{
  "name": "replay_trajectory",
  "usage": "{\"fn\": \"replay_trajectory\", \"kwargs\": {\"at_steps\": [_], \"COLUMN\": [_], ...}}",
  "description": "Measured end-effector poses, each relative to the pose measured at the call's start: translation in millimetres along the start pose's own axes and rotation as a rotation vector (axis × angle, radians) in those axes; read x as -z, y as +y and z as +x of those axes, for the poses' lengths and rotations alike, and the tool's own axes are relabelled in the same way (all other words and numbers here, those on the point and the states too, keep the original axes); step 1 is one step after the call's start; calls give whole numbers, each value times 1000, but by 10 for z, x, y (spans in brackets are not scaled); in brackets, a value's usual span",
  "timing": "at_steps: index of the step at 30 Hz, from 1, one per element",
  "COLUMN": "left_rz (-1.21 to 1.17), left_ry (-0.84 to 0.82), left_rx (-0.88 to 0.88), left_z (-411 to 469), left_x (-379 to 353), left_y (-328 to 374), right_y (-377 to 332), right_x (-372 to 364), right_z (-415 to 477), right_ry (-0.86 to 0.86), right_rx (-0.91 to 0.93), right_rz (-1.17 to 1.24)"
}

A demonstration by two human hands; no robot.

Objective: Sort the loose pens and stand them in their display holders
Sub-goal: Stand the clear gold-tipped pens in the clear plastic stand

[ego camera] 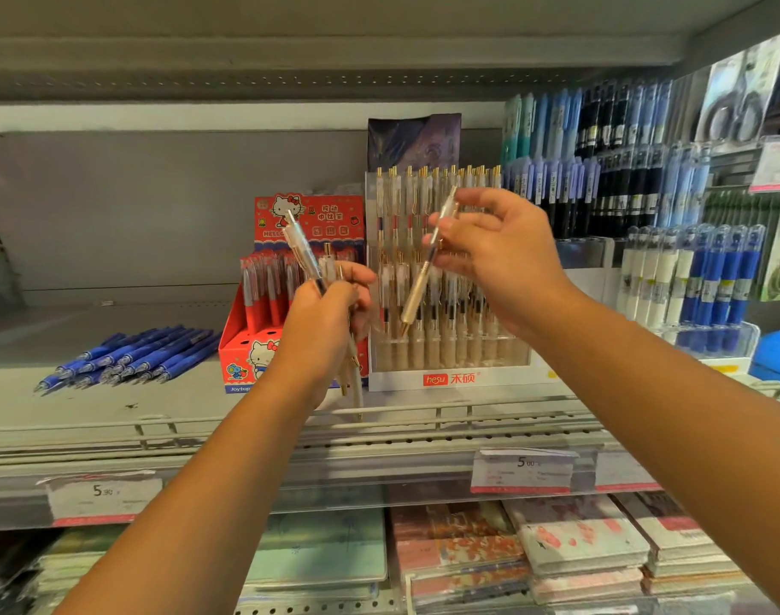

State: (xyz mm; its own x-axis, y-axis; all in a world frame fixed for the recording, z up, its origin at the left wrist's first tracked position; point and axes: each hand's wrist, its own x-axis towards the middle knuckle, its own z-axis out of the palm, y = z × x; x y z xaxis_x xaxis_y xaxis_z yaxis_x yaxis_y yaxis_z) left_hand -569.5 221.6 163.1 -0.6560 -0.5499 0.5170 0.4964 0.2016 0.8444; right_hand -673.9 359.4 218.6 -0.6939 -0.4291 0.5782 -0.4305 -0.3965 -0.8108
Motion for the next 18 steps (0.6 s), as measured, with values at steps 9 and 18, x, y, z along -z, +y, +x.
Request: {"fn": "replay_trajectory", "kwargs": {"at_steps": [9,18], "left_rz": [94,56], "left_ry": [5,-33], "left_rx": [-25,-28], "left_z": [-14,-6], "left_x": [-17,9], "left_y": [19,12], "right_y": [207,419], "right_x": [385,423], "right_z": [101,50], "right_ry": [177,101], "right_rx": [154,125], "right_rz": [-384,-455]}}
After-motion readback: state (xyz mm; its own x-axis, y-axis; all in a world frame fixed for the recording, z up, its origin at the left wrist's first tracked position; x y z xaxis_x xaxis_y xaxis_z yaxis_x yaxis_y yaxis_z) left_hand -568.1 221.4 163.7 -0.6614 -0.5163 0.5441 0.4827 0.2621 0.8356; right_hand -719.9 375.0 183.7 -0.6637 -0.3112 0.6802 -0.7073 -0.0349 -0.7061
